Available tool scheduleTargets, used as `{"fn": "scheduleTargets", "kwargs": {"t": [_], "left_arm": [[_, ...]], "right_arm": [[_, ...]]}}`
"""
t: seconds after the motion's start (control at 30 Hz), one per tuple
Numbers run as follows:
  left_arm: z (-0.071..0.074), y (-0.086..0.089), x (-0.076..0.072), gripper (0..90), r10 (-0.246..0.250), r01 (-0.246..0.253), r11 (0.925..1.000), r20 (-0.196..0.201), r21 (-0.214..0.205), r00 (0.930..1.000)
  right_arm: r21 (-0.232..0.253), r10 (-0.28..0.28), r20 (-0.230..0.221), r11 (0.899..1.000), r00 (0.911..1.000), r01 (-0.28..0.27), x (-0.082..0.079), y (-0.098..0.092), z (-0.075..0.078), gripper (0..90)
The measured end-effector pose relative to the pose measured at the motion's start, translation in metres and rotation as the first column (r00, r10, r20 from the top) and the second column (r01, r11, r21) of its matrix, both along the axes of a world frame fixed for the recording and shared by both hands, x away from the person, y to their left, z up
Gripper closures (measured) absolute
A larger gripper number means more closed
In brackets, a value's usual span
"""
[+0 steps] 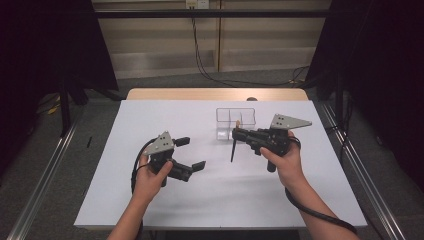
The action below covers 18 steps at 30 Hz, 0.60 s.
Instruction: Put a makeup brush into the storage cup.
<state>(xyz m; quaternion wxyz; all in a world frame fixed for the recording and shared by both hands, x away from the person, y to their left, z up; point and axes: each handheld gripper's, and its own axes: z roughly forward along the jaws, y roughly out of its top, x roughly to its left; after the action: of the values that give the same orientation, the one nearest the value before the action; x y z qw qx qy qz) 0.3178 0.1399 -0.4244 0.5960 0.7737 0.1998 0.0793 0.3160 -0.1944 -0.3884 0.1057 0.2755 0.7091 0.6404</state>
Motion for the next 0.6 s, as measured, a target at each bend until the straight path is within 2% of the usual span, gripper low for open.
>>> {"fn": "scheduleTargets", "kwargs": {"t": [0.2,0.6], "left_arm": [[-0.001,0.01,-0.002,0.0,0.011,-0.011,0.9999,0.01,-0.006,0.9999],[-0.003,0.025,-0.005,0.0,0.022,-0.022,0.9995,0.024,0.021,0.9995]], "right_arm": [[0.001,-0.002,0.0,1.0,1.0,0.002,0.002,-0.001,0.0,84.4],[0.0,-0.009,0.007,1.0,0.9999,0.009,0.004,-0.003,0.002,84.4]]}}
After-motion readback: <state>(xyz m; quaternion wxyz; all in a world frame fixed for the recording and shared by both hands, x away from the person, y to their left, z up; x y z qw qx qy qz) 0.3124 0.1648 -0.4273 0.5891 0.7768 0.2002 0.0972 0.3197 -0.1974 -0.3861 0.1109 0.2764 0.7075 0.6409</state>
